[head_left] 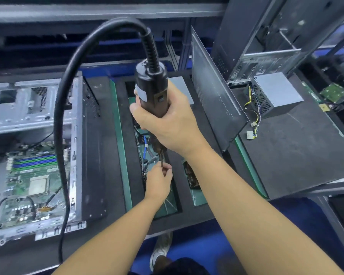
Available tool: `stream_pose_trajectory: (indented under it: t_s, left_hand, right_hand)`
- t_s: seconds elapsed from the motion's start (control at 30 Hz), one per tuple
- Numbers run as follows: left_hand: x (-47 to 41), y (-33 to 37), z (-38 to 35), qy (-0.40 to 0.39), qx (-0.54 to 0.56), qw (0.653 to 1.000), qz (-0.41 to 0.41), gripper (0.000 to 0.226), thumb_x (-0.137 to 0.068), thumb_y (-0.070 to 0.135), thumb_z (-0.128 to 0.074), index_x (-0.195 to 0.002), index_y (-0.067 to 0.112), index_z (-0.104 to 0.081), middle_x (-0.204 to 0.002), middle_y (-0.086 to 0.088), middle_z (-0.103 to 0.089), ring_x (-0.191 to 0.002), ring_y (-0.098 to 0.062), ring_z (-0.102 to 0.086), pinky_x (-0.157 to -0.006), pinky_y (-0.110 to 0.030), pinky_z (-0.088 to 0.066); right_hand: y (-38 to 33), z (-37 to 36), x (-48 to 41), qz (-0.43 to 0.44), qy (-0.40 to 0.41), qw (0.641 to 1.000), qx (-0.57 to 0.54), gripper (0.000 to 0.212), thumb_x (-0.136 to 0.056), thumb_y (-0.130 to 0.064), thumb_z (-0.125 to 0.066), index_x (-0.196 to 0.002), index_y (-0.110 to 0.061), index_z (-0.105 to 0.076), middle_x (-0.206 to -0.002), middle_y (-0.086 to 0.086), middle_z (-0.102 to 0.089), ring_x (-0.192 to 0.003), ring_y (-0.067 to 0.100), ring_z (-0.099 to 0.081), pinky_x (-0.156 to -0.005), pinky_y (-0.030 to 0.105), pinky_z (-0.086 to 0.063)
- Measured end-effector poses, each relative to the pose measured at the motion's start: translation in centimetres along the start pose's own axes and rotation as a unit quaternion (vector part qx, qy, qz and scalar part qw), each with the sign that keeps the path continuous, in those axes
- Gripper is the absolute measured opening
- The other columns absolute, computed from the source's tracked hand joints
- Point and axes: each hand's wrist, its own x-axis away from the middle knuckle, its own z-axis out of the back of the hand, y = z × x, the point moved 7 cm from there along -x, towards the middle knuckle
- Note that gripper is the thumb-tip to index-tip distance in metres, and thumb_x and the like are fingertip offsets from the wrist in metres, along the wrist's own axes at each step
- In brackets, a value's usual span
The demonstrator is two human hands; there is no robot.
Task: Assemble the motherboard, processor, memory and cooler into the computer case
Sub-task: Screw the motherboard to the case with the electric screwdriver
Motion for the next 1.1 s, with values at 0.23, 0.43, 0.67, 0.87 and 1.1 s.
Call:
stream_pose_trajectory:
  t_s: [0.23,0.43,0.67,0.87,1.1]
  left_hand:
    - [-0.1,5.1,9.8,0.058,0.235,0.970,-0.002,0.014,-0.091,0.008,-0.062,-0.085,0.017,-0.071,-0.081,-0.006,-0.073,-0.075,-0.018,-0.067,-0.080,-0.038,-0.059]
    - [1.1,7.9,19.7,0.086,0.286,0.952,-0.070,0.017,-0.090,0.006,-0.066,-0.081,0.020,-0.069,-0.070,0.005,-0.072,-0.064,-0.006,-0.067,-0.068,-0.021,-0.057]
    - [2.0,3.3,32.3,0.118,0.035,0.981,-0.149,0.004,-0.086,0.028,-0.072,-0.083,0.031,-0.071,-0.074,0.017,-0.070,-0.071,0.006,-0.064,-0.063,-0.009,-0.048]
    - [0.9,-1.0,38.3,0.067,-0.050,0.979,-0.184,0.007,-0.086,0.024,-0.073,-0.087,0.030,-0.070,-0.074,0.018,-0.069,-0.072,0.008,-0.062,-0.064,-0.008,-0.045]
    - [-0.5,-2.7,38.7,0.011,-0.084,0.974,-0.208,0.006,-0.091,0.026,-0.067,-0.091,0.032,-0.067,-0.082,0.016,-0.068,-0.075,0.004,-0.062,-0.066,-0.014,-0.047]
  right_hand:
    - [-9.8,-6.5,-3.3,0.091,-0.038,0.995,0.022,0.011,-0.091,-0.004,-0.067,-0.098,-0.006,-0.058,-0.077,0.024,-0.056,-0.068,0.041,-0.053,-0.063,0.043,-0.051]
    - [-16.5,-12.3,-5.3,0.150,-0.011,0.988,0.024,0.017,-0.089,-0.007,-0.066,-0.093,0.002,-0.052,-0.068,0.008,-0.054,-0.052,0.019,-0.053,-0.056,0.037,-0.051]
    - [-18.4,-21.0,-6.5,0.175,-0.002,0.984,-0.035,0.016,-0.088,-0.011,-0.065,-0.097,-0.004,-0.053,-0.070,-0.005,-0.058,-0.051,0.023,-0.054,-0.054,0.033,-0.051]
    - [-15.9,-27.1,-6.3,0.157,0.012,0.987,-0.031,0.012,-0.089,-0.009,-0.065,-0.092,-0.012,-0.054,-0.069,-0.003,-0.058,-0.051,0.021,-0.055,-0.055,0.026,-0.048]
    - [-13.9,-28.1,-6.2,0.141,0.054,0.988,-0.029,0.012,-0.090,-0.007,-0.064,-0.092,-0.011,-0.053,-0.069,-0.001,-0.057,-0.053,0.020,-0.055,-0.058,0.028,-0.050]
